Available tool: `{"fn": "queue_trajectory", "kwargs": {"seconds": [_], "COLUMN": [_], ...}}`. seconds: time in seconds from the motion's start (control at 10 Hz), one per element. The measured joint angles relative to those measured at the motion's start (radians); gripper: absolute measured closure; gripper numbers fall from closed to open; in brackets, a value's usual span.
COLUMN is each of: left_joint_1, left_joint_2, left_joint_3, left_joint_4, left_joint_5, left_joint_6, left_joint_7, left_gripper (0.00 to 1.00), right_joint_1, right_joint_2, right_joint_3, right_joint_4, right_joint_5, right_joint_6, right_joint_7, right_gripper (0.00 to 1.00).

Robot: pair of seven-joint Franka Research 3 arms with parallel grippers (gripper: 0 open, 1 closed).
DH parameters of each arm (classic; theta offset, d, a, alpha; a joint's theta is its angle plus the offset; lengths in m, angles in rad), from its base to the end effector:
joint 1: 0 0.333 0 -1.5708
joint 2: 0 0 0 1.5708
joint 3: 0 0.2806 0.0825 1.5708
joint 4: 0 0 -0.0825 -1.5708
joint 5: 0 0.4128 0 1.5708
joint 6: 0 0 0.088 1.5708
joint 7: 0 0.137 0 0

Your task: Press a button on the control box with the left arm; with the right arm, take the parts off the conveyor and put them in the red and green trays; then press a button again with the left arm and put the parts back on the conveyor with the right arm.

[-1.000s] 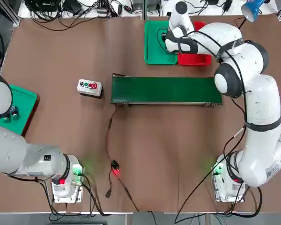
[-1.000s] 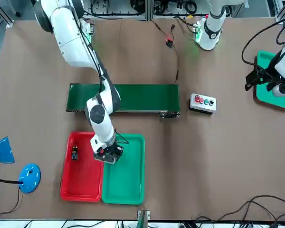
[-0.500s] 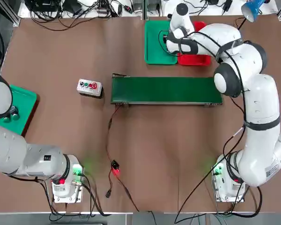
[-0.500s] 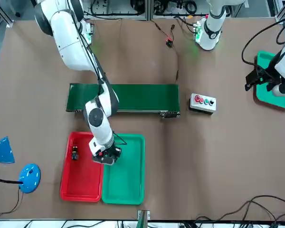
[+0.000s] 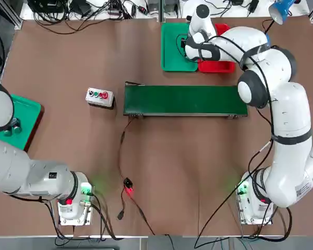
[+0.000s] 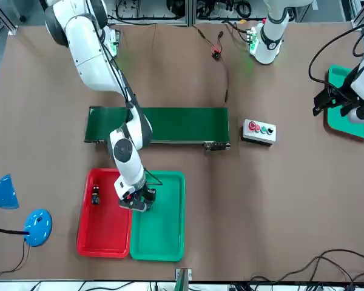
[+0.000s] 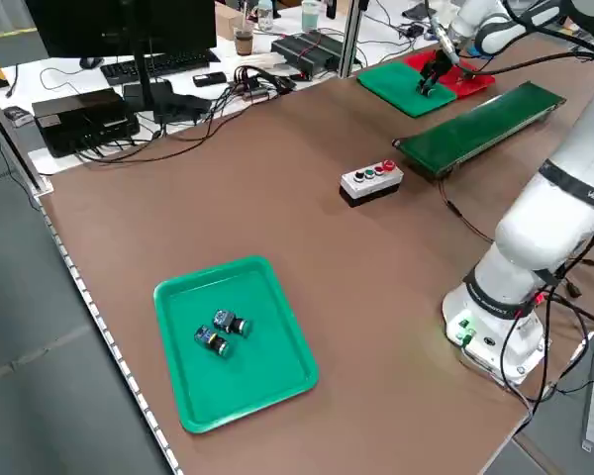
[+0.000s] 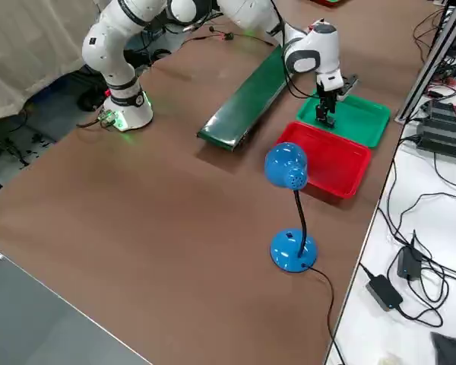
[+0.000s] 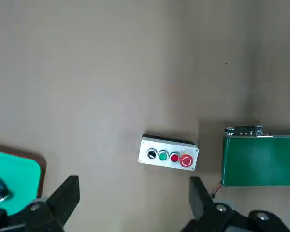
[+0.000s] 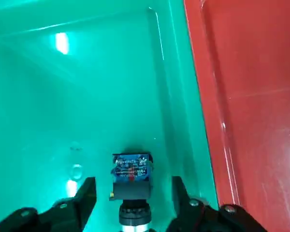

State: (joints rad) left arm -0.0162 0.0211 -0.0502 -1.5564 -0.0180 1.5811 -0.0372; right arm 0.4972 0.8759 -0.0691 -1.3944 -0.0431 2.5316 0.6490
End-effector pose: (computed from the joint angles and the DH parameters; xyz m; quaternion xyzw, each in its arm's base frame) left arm 0.5888 -0.0414 0.5549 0.9998 -0.0145 0.0013 0.0096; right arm 0.6862 0.3221 0.1382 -0.9876 0.0777 -0.1324 0.0335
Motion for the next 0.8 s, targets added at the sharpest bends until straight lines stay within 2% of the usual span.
{"fn": "queue_trajectory", "kwargs": {"seconds": [0.1, 0.2, 0.5, 0.8], "left_joint_1": [0.000, 0.000, -0.009, -0.009], "left_joint_2": [0.000, 0.000, -0.001, -0.001], "left_joint_3": [-0.001, -0.002, -0.009, -0.009], "left_joint_4": [0.003, 0.004, 0.005, 0.005], "left_joint_5": [0.000, 0.000, 0.000, 0.000], "left_joint_6": [0.000, -0.001, -0.003, -0.003], "left_joint_7": [0.000, 0.000, 0.000, 0.000], "left_gripper": [0.00, 0.00, 0.00, 0.00], "right_joint_1": [0.000, -0.002, -0.063, -0.107], "right_joint_2": [0.000, -0.001, -0.039, -0.173], "right_joint_3": [0.000, -0.002, -0.005, -0.007], "right_joint_4": [0.002, 0.011, 0.045, 0.058], "right_joint_5": [0.000, 0.000, 0.000, 0.000], "right_joint_6": [0.001, 0.003, -0.044, -0.296], "right_joint_7": [-0.015, -0.021, -0.031, -0.096], "right_gripper": [0.07, 0.00, 0.00, 0.00]}}
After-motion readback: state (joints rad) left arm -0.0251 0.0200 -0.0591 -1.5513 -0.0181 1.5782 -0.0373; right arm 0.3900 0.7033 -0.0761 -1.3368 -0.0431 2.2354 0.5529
